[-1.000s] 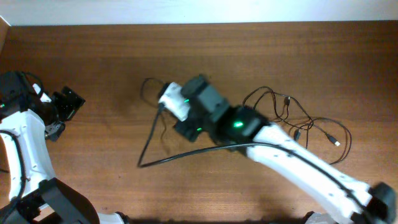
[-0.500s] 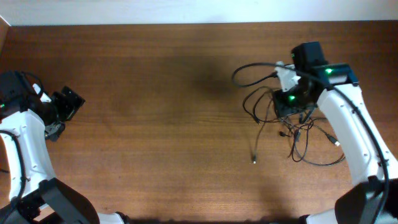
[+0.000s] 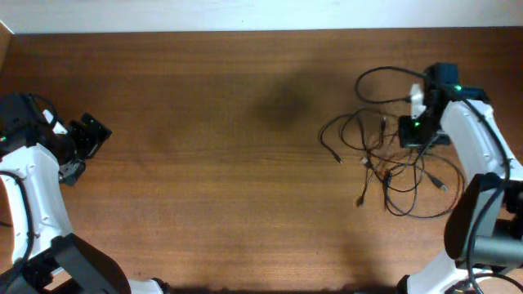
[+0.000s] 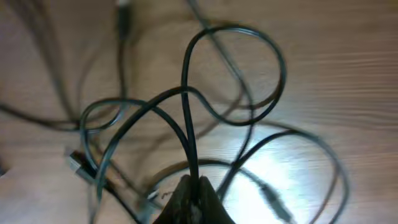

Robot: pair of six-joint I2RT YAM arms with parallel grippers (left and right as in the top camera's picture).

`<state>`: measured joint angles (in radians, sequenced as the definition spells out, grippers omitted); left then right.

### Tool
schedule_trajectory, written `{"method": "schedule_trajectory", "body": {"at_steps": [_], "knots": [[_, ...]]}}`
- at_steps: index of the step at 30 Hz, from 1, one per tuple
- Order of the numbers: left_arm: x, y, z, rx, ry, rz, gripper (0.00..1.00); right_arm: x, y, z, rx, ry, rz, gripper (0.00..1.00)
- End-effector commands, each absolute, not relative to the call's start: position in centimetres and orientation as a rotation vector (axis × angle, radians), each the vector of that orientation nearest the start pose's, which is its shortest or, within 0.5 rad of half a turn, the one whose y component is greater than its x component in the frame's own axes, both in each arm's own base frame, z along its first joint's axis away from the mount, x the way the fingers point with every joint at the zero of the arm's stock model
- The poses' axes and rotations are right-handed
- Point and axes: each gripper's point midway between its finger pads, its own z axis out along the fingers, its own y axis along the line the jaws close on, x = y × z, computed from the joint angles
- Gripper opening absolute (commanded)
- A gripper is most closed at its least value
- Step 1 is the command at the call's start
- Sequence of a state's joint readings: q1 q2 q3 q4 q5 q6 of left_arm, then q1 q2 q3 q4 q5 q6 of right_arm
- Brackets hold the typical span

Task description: Untangle cables

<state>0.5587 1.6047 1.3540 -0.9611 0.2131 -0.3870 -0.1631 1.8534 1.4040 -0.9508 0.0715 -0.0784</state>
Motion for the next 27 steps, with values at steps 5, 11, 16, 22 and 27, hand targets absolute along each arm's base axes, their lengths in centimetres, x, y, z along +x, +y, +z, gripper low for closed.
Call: {"method": "schedule_trajectory", "body": {"at_steps": [5,11,16,22,27], "knots": [[33.3,16.7,15.5,-1.218,2.448,-0.258,0.99,37.0,-12.4,7.2,0.317,2.939,-0.216,0.88],[33.3,16.7,15.5,-1.218,2.448,-0.258,0.99,38.9,-12.9,7.6,0.437,2.825,-0.044,0.99],[33.3,16.7,15.5,-1.218,2.448,-0.258,0.99,35.3,-18.1,7.3,0.818,2.797,-0.036,0.99],[33.3,16.7,15.5,-1.218,2.448,-0.258,0.99,34.1,-11.2,8.6,0.885,2.782,0.684,0.99],[33.3,16.7,15.6,-1.217,2.448,-0.258,0.99,32.6,-6.5,8.7,0.837,2.907,0.807,0.99]]}}
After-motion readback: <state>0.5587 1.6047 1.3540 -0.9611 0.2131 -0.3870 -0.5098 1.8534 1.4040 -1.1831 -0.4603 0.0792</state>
